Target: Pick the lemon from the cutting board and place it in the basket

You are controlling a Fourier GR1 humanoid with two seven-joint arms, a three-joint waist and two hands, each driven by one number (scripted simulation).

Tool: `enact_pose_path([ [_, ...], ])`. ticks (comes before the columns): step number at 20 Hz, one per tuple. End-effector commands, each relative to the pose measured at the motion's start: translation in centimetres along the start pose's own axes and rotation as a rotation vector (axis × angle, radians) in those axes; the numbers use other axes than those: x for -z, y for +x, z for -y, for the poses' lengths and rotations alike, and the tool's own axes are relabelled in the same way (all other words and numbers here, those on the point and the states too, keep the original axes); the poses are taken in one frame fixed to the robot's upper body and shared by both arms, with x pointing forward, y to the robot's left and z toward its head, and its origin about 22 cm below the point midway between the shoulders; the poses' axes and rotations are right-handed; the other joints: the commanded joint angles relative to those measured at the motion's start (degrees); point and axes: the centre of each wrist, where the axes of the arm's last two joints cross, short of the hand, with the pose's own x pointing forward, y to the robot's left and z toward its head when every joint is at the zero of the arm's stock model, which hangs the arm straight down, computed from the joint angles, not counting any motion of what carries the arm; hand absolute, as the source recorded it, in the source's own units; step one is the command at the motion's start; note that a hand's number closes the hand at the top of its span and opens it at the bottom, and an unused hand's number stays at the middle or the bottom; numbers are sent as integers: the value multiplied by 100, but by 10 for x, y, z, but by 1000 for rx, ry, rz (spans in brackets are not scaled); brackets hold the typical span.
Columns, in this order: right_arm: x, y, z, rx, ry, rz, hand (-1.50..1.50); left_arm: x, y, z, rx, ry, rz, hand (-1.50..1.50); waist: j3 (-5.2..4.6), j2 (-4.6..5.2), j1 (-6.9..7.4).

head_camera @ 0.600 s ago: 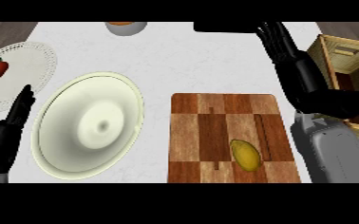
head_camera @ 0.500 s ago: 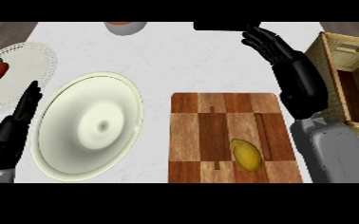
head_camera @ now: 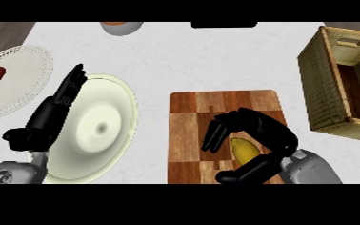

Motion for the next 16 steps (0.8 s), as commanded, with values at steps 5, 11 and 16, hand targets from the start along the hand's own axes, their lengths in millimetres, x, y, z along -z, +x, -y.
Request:
enact_pose_path([
  [5,-49,15,-45,-368,-51,-82,-150,15,18,3,-32,-35,-16,0,-4,-42,-75],
  [11,-36,89,-6,-787,-209,-181,-150,11,18,10,-36,-45,-21,0,-21,-58,-26],
  [16,-45,142,12,-1031,47,-453,-150,8,11,12,-42,-48,-11,0,-34,-56,-58],
])
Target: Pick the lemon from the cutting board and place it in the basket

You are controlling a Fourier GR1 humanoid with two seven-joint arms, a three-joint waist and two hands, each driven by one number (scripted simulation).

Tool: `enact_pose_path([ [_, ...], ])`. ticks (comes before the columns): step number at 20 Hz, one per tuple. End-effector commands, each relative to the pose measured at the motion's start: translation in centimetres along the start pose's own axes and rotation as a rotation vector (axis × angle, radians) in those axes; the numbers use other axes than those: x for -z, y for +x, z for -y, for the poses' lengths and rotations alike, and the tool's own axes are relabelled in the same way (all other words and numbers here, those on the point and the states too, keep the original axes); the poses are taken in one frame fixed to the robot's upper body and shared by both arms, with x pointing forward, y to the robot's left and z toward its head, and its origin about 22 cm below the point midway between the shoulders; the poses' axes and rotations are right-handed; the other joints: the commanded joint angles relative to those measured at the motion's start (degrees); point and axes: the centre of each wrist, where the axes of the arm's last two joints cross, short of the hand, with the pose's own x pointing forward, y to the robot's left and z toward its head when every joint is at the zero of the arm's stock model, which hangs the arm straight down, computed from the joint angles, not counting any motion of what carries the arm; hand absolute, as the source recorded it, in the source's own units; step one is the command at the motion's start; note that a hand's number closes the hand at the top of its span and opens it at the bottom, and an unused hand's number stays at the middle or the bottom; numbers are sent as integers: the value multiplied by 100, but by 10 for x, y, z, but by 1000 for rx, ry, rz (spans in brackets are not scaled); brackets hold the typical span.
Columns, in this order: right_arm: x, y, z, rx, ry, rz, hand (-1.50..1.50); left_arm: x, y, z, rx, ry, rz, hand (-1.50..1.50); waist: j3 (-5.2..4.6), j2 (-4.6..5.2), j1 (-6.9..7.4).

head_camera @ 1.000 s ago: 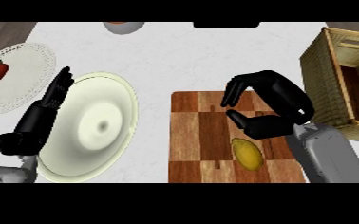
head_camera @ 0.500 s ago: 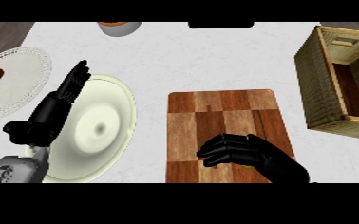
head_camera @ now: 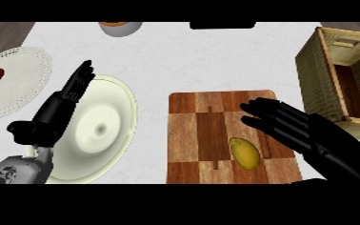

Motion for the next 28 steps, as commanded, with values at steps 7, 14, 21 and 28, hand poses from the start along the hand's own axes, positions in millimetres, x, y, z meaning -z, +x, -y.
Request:
enact_pose_path([
  [7,-19,29,70,-176,446,-165,-150,2,10,-4,-8,-15,-3,0,11,29,103],
  [14,-33,14,101,-107,407,-198,-150,15,-1,15,18,-4,-1,0,19,51,120],
  [21,-34,-7,83,-85,384,-200,-150,9,3,21,-11,-21,13,0,24,58,155],
  [28,-23,-17,42,-1,328,-191,-150,1,5,1,-10,-34,16,0,19,53,156],
])
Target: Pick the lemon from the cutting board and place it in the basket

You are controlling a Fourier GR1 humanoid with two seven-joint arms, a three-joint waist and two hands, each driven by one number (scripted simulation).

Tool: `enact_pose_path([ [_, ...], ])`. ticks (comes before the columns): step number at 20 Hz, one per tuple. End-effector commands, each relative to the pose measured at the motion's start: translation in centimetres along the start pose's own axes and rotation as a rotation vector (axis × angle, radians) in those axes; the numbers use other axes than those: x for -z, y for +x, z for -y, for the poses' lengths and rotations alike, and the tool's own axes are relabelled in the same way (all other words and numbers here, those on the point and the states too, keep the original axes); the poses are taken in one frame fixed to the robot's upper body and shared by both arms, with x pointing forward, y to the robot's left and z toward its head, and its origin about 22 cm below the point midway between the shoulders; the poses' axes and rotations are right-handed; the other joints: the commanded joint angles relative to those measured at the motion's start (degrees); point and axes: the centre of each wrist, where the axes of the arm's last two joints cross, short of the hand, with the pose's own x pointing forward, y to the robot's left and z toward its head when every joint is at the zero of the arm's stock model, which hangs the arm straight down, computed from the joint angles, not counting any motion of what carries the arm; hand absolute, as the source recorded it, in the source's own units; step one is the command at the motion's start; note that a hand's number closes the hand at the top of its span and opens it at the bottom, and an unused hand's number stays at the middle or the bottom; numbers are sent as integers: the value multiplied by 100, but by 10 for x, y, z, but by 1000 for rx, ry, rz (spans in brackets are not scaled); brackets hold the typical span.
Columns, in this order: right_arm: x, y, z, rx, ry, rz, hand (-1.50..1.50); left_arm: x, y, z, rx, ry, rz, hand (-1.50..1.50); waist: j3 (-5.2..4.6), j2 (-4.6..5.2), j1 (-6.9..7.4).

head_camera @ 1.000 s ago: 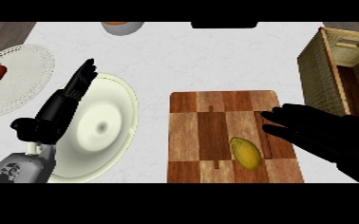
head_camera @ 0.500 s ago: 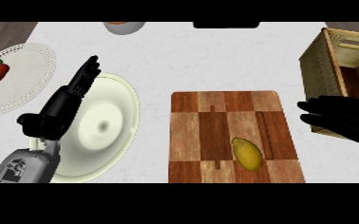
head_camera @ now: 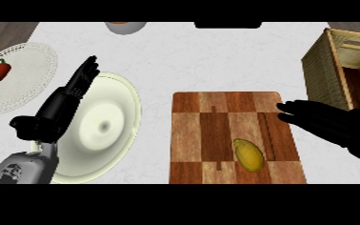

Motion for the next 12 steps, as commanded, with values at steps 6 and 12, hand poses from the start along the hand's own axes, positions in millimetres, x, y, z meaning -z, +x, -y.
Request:
enact_pose_path([
  [6,39,-22,-63,37,-57,26,-150,3,1,-12,17,-4,6,0,0,0,-4],
  [12,51,-41,-89,10,-79,23,-150,1,5,-10,2,7,0,0,-2,-3,-15],
])
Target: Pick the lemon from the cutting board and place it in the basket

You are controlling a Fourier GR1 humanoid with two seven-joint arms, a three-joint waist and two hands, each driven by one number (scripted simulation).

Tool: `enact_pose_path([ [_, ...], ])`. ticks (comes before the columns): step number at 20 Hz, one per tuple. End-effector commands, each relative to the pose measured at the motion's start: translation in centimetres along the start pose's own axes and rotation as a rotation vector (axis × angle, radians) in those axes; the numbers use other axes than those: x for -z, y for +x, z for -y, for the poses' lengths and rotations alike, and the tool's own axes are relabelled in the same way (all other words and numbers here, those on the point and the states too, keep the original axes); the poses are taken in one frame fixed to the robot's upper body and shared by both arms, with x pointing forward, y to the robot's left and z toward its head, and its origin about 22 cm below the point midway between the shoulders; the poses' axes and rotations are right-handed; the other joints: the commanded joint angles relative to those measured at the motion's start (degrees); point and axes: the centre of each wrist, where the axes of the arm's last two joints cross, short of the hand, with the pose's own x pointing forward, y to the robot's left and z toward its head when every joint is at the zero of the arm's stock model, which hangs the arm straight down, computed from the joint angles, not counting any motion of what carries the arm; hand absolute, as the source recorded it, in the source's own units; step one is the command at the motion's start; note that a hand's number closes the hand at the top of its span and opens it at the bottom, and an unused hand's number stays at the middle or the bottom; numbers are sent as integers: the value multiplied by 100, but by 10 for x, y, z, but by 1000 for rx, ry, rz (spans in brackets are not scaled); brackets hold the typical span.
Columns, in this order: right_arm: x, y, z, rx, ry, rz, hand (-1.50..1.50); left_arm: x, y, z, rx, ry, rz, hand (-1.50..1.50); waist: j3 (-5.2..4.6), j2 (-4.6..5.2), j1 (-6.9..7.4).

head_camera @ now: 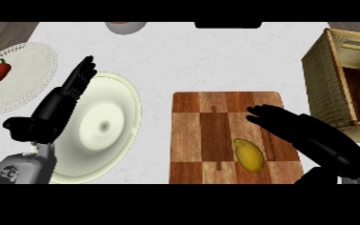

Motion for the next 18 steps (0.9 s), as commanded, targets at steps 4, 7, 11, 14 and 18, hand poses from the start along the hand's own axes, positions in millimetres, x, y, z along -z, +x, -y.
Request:
enact_pose_path([
  [4,13,-16,-13,-4,-9,27,-150,6,-6,10,-10,2,-4,0,-3,-2,-15],
  [7,12,-4,-25,6,-9,47,-150,-8,-13,12,10,3,-20,0,-3,-5,-12],
  [11,-4,-19,-9,34,-16,83,-150,2,-4,27,16,7,-4,0,-2,-6,-22],
  [14,23,3,-2,25,-8,74,-150,1,-1,8,-2,8,5,0,-4,-5,-9],
  [18,3,-2,-28,-19,15,49,-150,20,-9,-3,-7,6,-12,0,-3,-3,-41],
])
